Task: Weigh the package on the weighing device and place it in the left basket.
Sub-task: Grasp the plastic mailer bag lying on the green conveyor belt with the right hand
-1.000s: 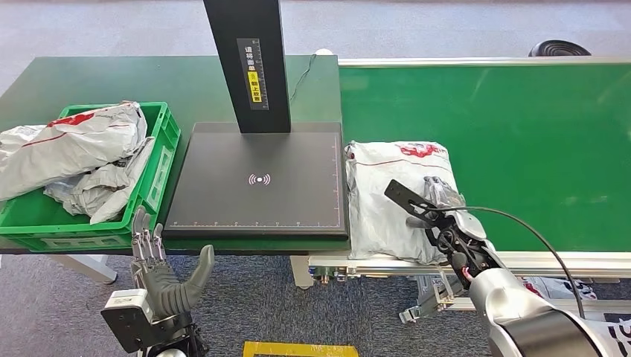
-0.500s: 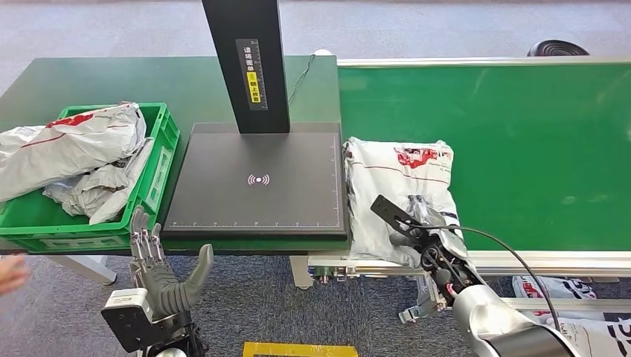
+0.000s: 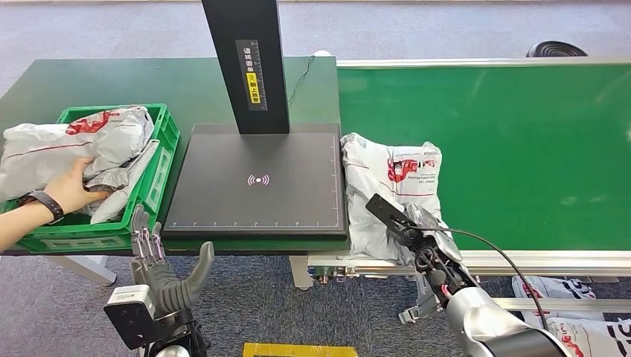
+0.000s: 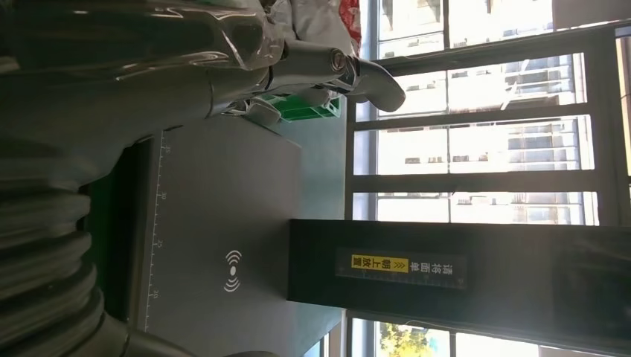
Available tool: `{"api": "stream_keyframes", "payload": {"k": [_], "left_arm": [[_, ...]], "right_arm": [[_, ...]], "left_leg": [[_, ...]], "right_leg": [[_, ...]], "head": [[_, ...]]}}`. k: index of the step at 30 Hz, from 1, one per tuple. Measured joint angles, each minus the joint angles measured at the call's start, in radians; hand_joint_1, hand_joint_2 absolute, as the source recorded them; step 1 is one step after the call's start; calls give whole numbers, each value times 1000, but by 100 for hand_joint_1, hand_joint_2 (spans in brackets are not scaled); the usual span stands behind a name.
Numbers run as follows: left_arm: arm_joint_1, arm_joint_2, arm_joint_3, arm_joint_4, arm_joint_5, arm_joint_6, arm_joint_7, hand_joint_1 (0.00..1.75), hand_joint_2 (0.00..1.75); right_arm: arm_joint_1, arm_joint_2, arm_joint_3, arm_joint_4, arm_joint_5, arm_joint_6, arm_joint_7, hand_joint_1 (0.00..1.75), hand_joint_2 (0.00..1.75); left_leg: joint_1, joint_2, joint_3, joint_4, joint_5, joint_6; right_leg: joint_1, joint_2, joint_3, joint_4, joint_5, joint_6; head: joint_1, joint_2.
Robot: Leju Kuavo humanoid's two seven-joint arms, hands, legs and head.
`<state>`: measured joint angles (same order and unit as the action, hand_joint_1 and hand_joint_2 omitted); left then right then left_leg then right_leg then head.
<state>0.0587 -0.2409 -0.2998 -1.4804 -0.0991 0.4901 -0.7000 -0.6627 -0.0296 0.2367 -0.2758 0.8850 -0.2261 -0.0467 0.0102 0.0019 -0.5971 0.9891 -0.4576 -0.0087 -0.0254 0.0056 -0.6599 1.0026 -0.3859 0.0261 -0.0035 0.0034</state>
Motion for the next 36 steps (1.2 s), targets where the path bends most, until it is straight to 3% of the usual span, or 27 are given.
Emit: {"api": "stream_keyframes", "payload": {"k": [12, 22, 28, 36], "left_arm": [[-14, -12, 0, 16, 0, -1, 0, 0, 175], [-43, -21, 0, 40, 4, 9, 0, 0, 175], [-51, -21, -1, 52, 10, 17, 0, 0, 175], [-53, -21, -1, 57, 12, 20, 0, 0, 175]], "right_arm": [[0, 9, -36, 0, -28, -6, -63, 175, 175], [-7, 46, -113, 0, -101, -31, -266, 175, 175], [-19, 76, -168, -21, -192, -20, -467, 175, 175], [-38, 95, -207, -44, -207, -13, -482, 175, 175]], "left_leg": [[0, -1, 0, 0, 0, 0], [0, 2, -2, 0, 0, 0], [0, 3, -3, 0, 0, 0], [0, 3, -3, 0, 0, 0]], "right_leg": [[0, 0, 1, 0, 0, 0], [0, 2, -1, 0, 0, 0], [0, 2, -2, 0, 1, 0], [0, 2, -3, 0, 1, 0]], "head": [[0, 0], [0, 0], [0, 0], [0, 0]]}}
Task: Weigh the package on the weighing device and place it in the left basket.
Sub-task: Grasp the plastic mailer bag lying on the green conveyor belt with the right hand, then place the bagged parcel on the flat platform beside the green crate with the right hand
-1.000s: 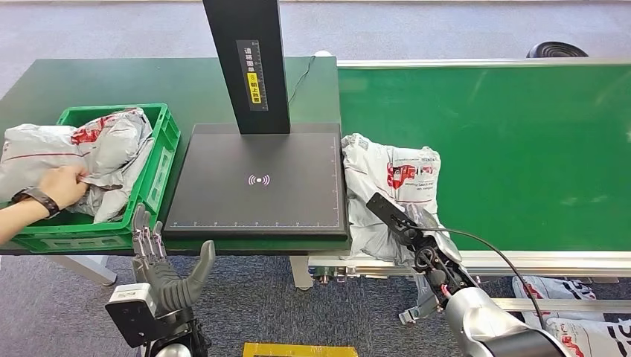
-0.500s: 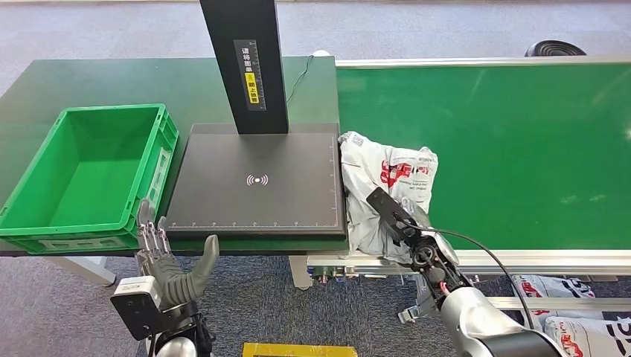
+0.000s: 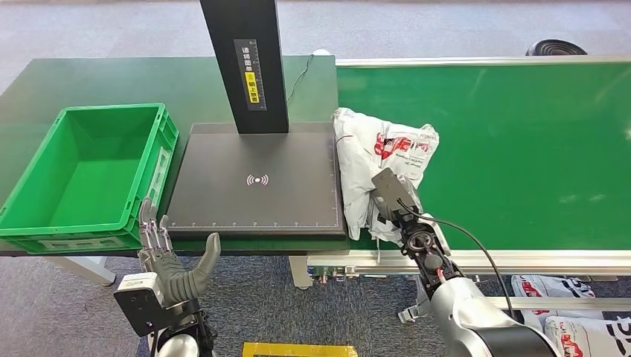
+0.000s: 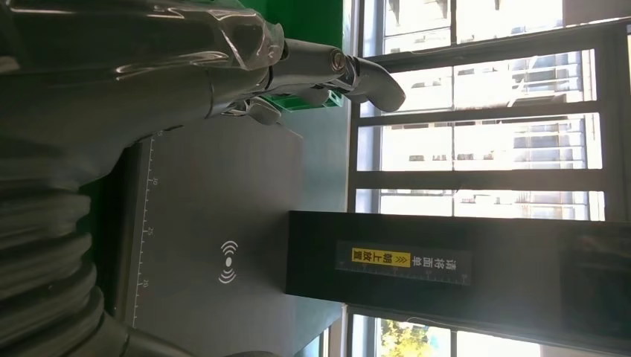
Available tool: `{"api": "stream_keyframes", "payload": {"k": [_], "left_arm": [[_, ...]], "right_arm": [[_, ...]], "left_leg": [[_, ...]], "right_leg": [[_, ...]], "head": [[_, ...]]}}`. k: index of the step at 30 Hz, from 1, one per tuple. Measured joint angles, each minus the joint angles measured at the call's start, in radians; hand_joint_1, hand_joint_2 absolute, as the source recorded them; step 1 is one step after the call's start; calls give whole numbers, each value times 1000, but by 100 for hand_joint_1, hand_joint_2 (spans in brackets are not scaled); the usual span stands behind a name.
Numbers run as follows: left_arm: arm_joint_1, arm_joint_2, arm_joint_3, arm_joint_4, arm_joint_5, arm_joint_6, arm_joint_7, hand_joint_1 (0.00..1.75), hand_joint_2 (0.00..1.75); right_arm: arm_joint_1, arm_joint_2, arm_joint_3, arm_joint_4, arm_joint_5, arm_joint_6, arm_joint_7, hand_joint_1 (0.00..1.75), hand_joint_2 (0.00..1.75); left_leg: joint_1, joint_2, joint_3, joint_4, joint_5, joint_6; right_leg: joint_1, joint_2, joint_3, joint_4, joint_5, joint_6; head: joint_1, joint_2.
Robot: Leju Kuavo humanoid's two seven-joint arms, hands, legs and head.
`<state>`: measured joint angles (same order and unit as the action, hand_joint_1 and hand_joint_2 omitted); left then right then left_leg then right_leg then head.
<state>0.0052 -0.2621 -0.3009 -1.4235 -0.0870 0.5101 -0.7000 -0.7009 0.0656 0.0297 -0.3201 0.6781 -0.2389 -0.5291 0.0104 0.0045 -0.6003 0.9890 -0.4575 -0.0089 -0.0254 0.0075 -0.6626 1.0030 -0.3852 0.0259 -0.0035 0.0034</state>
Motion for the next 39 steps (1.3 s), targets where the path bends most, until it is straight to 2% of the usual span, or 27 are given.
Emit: {"api": "stream_keyframes", "payload": {"k": [3, 7, 9, 16, 22, 25, 39], "left_arm": [[0, 0, 0, 0, 0, 0, 0, 0, 175], [1, 1, -4, 0, 2, 2, 0, 0, 175], [1, 3, -10, 0, 8, 5, 0, 0, 175], [-1, 18, -33, 2, 34, 9, 0, 0, 175], [-5, 29, -49, 9, 41, 9, 0, 0, 175], [-6, 33, -53, 9, 45, 9, 0, 0, 175], [-7, 41, -55, 9, 61, 17, 0, 0, 175]], "right_arm": [[-1, 3, -6, -4, -8, 0, -15, 175, 175], [-7, 11, -20, -51, -72, 15, -134, 175, 175], [-27, 15, -24, -100, -98, 43, -151, 175, 175], [-205, 5, -17, -231, -114, 84, -74, 175, 175], [-377, -21, 16, -267, -113, 100, -13, 175, 175], [-432, -31, 33, -272, -117, 107, -1, 175, 175], [-459, -24, 119, -256, -155, 129, 12, 175, 175]], "left_leg": [[0, 0, 0, 0, 0, 0], [0, 0, -1, 0, 0, 0], [0, 0, -1, 0, 1, 0], [-1, -1, -1, 0, 2, 0], [-1, -2, -1, 1, 1, 0], [0, -3, -1, 1, 1, 0], [0, -3, -1, 0, 1, 0]], "right_leg": [[0, 0, 0, 0, 0, 0], [0, 0, 0, 0, 0, 0], [0, 0, 0, 0, 0, 0], [-1, -1, 0, 0, 1, 1], [-1, -1, -1, 0, 1, 1], [0, -1, -1, 0, 1, 1], [0, -1, 0, 0, 1, 1]], "head": [[0, 0], [0, 0], [0, 0], [0, 0], [0, 0], [0, 0], [0, 0]]}}
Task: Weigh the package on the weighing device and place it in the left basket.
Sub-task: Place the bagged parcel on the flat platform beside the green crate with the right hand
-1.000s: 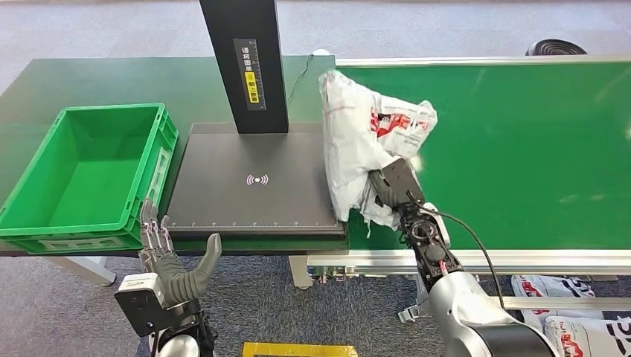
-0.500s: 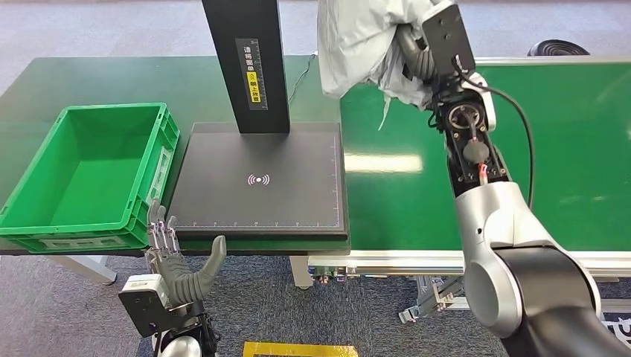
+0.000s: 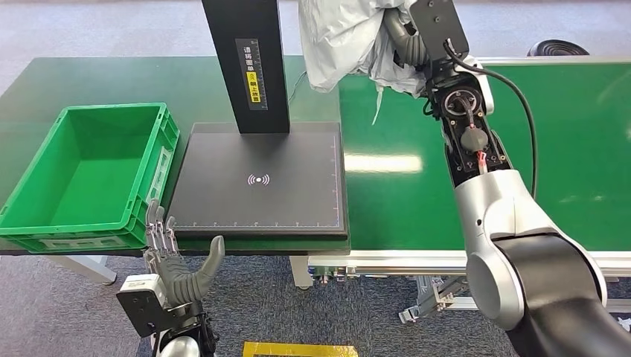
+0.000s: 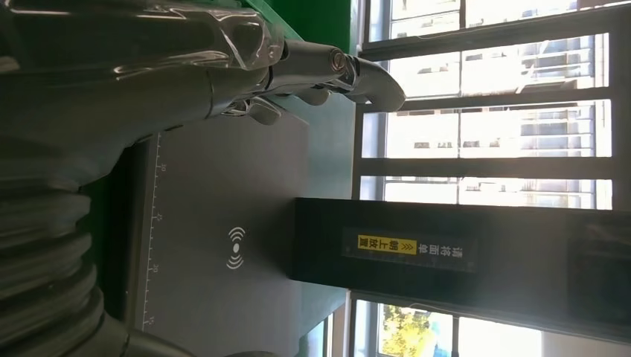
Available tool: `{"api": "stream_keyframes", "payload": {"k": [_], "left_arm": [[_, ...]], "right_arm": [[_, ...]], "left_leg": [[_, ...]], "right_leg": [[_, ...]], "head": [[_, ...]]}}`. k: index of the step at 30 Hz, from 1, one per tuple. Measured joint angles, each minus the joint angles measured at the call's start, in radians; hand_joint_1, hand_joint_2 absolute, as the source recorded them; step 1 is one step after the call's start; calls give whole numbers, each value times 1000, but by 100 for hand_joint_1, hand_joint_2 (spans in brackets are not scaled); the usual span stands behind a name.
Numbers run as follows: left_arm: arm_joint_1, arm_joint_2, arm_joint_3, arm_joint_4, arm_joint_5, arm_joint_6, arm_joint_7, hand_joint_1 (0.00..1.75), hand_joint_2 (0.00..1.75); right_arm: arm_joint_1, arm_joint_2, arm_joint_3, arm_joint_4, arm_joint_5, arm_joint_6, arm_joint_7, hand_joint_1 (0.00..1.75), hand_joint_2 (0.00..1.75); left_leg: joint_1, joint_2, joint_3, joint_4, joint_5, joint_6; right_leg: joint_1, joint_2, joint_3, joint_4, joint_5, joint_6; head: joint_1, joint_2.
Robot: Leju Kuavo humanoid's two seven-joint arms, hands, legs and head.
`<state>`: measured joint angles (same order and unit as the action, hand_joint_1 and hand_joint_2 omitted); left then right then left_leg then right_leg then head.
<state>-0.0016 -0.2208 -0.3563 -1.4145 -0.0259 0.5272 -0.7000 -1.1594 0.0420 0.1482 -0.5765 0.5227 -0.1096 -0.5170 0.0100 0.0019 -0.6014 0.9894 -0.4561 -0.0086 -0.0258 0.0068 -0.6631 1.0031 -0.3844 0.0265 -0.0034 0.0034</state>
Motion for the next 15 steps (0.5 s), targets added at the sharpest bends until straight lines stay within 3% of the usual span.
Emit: {"api": "stream_keyframes", "payload": {"k": [15], "left_arm": [[-15, -4, -21, 22, -11, -20, 0, 0, 175]], "right_arm": [[114, 185, 77, 106, -44, 6, -16, 175, 175]], "left_leg": [[0, 1, 1, 0, 0, 0]], "right_leg": [[0, 0, 0, 0, 0, 0]], "head": [[0, 0]]}}
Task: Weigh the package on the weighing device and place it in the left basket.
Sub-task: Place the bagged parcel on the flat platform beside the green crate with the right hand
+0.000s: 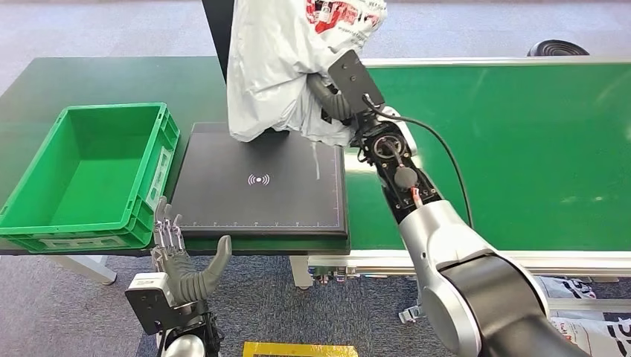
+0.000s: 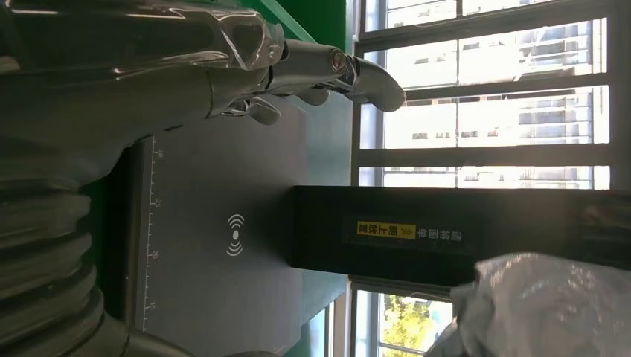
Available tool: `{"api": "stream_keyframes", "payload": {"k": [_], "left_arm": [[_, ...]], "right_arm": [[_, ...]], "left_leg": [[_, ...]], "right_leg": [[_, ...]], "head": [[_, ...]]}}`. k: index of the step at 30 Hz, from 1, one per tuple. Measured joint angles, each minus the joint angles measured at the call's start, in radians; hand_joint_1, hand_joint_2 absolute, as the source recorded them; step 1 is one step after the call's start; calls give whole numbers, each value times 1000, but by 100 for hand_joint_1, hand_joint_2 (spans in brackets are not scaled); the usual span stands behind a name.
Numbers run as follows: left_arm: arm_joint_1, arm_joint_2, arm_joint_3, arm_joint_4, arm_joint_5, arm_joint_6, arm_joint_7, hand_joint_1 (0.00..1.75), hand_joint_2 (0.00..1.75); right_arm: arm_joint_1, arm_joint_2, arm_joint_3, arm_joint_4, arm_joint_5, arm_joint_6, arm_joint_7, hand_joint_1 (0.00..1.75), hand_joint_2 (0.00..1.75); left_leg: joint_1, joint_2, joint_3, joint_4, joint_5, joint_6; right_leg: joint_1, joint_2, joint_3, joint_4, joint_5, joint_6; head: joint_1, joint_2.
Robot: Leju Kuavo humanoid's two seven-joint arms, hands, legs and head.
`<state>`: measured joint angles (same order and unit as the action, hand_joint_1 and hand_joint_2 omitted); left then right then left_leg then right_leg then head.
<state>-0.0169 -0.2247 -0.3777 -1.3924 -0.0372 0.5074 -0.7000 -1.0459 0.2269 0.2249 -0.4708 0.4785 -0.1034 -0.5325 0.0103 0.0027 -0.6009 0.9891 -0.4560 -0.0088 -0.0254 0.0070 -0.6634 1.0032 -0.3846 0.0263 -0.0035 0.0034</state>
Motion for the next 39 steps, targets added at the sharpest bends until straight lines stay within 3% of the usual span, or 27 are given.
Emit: {"api": "stream_keyframes", "payload": {"k": [10, 24, 25, 28, 29, 39], "left_arm": [[-27, -19, 0, 38, -11, -16, 0, 0, 175], [-49, -33, 14, 78, -23, -17, 0, 0, 175], [-51, -33, 16, 80, -23, -17, 0, 0, 175], [-53, -36, 22, 84, -24, -19, 0, 0, 175], [-54, -36, 23, 85, -24, -21, 0, 0, 175], [-58, -44, 38, 89, -33, -32, 0, 0, 175]], "right_arm": [[73, 95, 43, 44, -7, 7, 13, 175, 175], [105, 114, 70, 55, -20, 24, 20, 175, 175], [105, 114, 72, 56, -20, 23, 22, 166, 175], [104, 114, 73, 56, -21, 17, 25, 35, 175], [104, 114, 73, 56, -22, 13, 27, 0, 175], [96, 114, 74, 58, -31, 3, 50, 0, 175]], "left_leg": [[0, -1, 0, 0, 0, 0], [0, -1, 0, 0, 0, 0], [0, -1, 0, 0, 0, 0], [0, -1, 0, 0, 0, 0], [0, -1, 0, 0, 0, 0], [0, -1, 0, 0, 0, 0]], "right_leg": [[0, 0, 0, 0, 0, 0], [0, 0, 0, 0, 0, 0], [0, 0, 0, 0, 0, 0], [0, 0, 0, 0, 0, 0], [0, 0, 0, 0, 0, 0], [0, 0, 0, 0, 0, 0]], "head": [[0, 0], [0, 0], [0, 0], [0, 0], [0, 0], [0, 0]]}}
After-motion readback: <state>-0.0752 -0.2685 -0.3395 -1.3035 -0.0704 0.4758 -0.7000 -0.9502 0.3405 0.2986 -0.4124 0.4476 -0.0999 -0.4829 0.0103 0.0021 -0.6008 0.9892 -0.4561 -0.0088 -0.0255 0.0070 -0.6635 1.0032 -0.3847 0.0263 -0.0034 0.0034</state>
